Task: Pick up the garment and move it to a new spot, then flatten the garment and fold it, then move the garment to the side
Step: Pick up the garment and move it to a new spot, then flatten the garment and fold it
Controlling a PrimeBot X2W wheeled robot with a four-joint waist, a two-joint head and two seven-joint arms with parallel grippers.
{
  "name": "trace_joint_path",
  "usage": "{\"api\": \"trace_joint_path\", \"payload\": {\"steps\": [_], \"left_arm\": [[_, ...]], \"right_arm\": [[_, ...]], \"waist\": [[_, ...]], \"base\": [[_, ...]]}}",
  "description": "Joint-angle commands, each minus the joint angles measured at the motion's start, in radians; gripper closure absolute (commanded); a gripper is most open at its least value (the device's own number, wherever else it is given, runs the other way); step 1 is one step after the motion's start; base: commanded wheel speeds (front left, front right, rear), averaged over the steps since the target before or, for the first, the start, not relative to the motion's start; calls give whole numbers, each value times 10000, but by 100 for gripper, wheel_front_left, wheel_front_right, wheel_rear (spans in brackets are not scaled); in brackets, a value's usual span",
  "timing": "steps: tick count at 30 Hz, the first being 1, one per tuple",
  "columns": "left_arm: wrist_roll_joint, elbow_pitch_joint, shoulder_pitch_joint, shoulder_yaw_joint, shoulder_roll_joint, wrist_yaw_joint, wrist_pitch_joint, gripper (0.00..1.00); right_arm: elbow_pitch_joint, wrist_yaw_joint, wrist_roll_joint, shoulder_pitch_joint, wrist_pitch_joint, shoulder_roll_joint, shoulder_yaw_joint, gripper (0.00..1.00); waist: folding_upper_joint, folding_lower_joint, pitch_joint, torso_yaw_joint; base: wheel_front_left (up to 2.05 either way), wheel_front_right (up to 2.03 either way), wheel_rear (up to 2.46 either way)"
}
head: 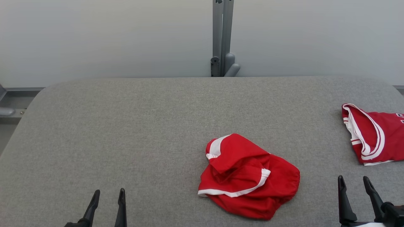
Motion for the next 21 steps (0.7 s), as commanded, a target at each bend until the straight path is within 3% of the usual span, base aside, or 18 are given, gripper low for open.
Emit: {"api": "trace_joint_path", "payload": {"steps": [1,21], "left_arm": [[77,-4,60,87,-25,-92,-24,0],[640,286,-16,652,-523,-637,-25,0]], "right_arm": [[24,-8,89,27,6,-36,-5,0],[-93,-8,99,-206,6,-36,53,0]], "waist": [[-1,0,3,-3],[-1,0,162,-41]], "base": [[0,0,0],[0,0,0]]}}
